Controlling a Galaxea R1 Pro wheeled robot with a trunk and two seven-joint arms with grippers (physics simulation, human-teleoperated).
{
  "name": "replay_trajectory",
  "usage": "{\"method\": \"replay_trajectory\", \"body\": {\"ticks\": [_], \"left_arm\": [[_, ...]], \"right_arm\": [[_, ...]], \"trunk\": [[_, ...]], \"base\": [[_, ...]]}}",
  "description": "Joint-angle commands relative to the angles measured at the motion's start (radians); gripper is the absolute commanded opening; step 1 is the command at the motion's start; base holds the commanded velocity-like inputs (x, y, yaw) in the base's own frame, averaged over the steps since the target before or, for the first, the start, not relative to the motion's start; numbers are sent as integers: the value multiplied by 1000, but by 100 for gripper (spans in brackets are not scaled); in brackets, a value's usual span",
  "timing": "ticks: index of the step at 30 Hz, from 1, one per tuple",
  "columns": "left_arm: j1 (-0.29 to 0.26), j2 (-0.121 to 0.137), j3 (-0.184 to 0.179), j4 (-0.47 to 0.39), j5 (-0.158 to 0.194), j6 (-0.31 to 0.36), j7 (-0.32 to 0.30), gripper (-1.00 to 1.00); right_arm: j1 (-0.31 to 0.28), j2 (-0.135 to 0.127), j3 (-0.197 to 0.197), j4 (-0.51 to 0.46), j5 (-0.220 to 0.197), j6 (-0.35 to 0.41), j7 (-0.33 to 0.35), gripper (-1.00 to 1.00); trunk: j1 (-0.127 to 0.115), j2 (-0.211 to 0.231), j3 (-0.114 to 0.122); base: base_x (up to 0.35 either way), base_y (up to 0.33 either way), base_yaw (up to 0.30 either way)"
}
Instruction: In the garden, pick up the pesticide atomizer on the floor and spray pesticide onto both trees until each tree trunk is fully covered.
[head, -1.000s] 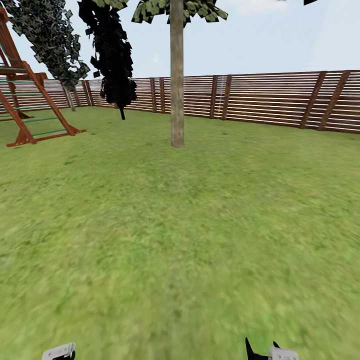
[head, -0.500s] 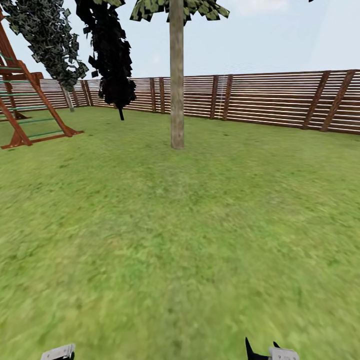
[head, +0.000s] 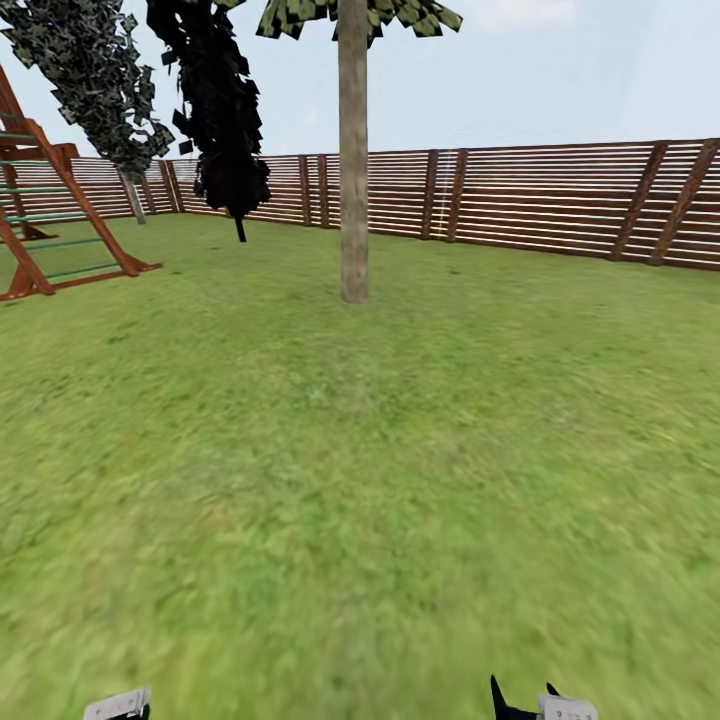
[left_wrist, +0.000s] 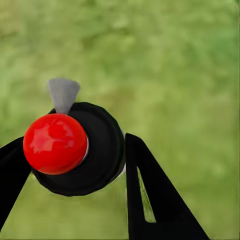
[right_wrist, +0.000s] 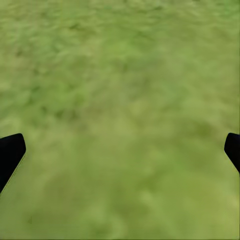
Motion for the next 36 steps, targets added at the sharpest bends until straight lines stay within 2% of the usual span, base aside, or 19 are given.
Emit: {"method": "replay_trajectory", "body": {"ticks": [1,12,20,33,36], "left_arm": [[-1,-1,9,1,-7,-3,-6,-100],[-2,-12,0,2,-12,-3,-10,-100],[-2,-13,0,4,-12,-3,-10,-100],[-2,-12,3,2,-9,-3,-9,-100],[-2,-12,4,2,-9,-3,-9,-100]], "right_arm": [[-1,0,-8,1,-1,-2,9,100],[-1,-1,-13,-6,-6,-5,5,100],[-1,-22,-6,-5,0,-9,12,100],[-1,-27,-7,-5,-1,-11,9,100],[-1,-56,-7,-5,-2,-10,9,100]], "trunk": [[0,0,-1],[0,0,-1],[0,0,-1],[0,0,-1],[0,0,-1]], "base": [[340,0,0],[340,0,0],[340,0,0],[340,0,0],[340,0,0]]}}
